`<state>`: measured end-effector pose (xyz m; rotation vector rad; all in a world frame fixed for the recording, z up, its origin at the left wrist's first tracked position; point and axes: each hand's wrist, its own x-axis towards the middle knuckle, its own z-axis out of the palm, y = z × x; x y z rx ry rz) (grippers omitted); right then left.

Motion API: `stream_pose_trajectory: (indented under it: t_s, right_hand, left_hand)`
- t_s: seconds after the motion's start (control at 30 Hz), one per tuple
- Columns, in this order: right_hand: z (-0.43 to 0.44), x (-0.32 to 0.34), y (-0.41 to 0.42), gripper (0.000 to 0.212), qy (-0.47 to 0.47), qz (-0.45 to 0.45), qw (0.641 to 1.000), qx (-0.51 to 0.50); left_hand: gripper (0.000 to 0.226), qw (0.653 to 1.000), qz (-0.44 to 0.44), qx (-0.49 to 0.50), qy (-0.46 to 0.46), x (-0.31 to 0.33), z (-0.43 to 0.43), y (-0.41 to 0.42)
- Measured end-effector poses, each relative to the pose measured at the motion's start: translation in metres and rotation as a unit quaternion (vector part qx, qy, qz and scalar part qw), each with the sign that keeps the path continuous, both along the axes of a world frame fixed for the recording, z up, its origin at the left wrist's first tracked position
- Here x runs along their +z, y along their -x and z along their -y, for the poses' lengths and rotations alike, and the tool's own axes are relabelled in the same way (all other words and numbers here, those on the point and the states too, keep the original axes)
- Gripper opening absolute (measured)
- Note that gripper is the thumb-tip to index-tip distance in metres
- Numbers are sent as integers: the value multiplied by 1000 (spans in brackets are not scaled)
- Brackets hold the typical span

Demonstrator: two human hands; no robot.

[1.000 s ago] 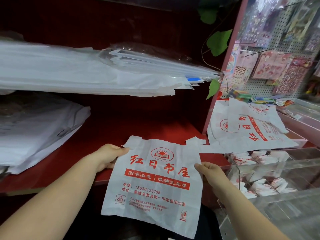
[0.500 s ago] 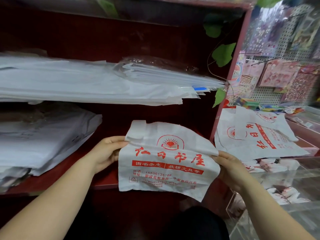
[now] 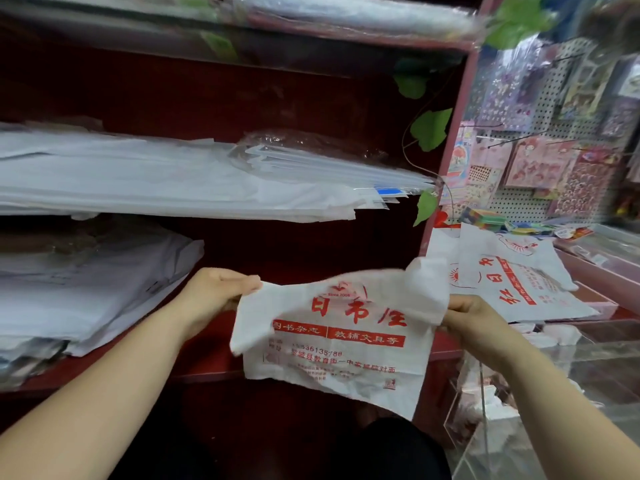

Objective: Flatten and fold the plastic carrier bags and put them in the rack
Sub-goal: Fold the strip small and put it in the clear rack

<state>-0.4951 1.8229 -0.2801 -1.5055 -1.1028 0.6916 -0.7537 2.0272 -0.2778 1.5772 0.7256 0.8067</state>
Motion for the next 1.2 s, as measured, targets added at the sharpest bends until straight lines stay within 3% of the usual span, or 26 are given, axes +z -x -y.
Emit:
stream_pose_trajectory:
  t_s: [0.03,0.07,0.1,0.2,0.3,0.47,0.6,0.7,0.87,0.97,1.1,1.2]
  right_hand:
    - [2,2,2,41,3,17,1000,-7]
    - [1,3,3,34,-2,12,1000,4]
    - [1,4,3,10,-1,12,1000,-1]
    - [-2,3,-4,36,25,20,999,-30]
    - [-6,5,2,42,18,7,999,-30]
    - [-16,4,7,22,-40,-1,996,-84]
    - [-28,-6,10,30,-42,-7,991,-125]
    - [-31,-10,15,10,-50,8,985,-165]
    - [-39,-23,13,38,-29,73,971,-224]
    - [-50,-31,11,39,-8,78,966,-248]
    - [-68,-40,2,50,29,59,956,-287]
    - [-83,-44,-3,54,50,43,951,-303]
  left_hand:
    - [16,1000,4,6,-8,0,-1,0]
    - [14,1000,8,14,-15,0,-4,0]
    - [15,999,15,23,-17,2,-4,0]
    - [25,998,42,25,-30,7,-6,-1]
    - [34,997,69,11,-25,11,-8,-1]
    - [16,995,59,64,-51,4,-9,-7]
    - [14,990,50,111,-64,-4,-7,-12]
    - [20,988,26,126,-84,-11,-7,-15]
    - [34,988,-24,136,-65,-24,-16,-21]
    - [37,992,-22,126,6,-29,-18,-26]
    - [7,997,-29,12,72,-41,-20,-26]
    - [20,996,-52,12,71,-53,-30,-30]
